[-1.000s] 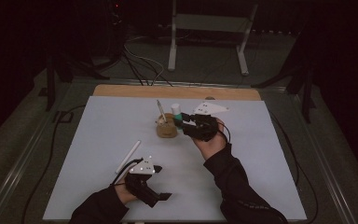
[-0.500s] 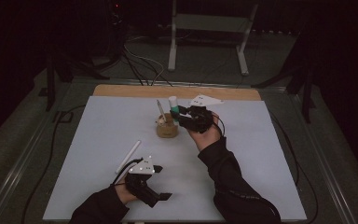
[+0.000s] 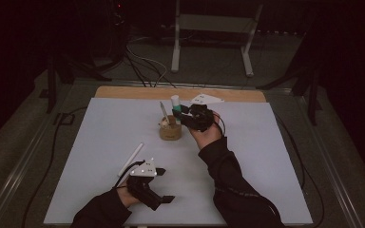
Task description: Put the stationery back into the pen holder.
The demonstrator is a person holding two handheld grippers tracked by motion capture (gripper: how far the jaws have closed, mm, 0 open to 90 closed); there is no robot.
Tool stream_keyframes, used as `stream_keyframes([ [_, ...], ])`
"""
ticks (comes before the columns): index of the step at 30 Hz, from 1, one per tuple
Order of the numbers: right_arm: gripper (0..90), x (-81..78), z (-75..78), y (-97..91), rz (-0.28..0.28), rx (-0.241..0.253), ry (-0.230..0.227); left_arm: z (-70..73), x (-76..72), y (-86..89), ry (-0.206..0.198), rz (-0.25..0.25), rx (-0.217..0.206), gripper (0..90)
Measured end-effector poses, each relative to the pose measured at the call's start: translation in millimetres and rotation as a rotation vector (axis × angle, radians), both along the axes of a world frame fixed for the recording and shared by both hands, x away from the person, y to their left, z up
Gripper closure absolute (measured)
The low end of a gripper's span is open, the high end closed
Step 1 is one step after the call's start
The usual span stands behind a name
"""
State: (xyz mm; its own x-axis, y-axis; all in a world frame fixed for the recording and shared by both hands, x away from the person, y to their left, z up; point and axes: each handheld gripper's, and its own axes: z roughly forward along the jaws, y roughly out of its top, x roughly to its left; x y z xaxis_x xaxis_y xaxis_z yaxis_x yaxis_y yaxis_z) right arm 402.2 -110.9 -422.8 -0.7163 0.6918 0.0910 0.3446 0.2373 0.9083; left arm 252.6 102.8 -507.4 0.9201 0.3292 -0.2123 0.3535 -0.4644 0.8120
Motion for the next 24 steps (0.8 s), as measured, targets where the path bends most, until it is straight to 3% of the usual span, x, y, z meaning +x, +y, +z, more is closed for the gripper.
stream_keyframes([
  [24, 65.2, 27.2, -21.6, 12.2, -0.042, 0.006, 0.058, 1.4, -0.5, 1.5, 0.005, -0.003, -0.010, 0.3],
])
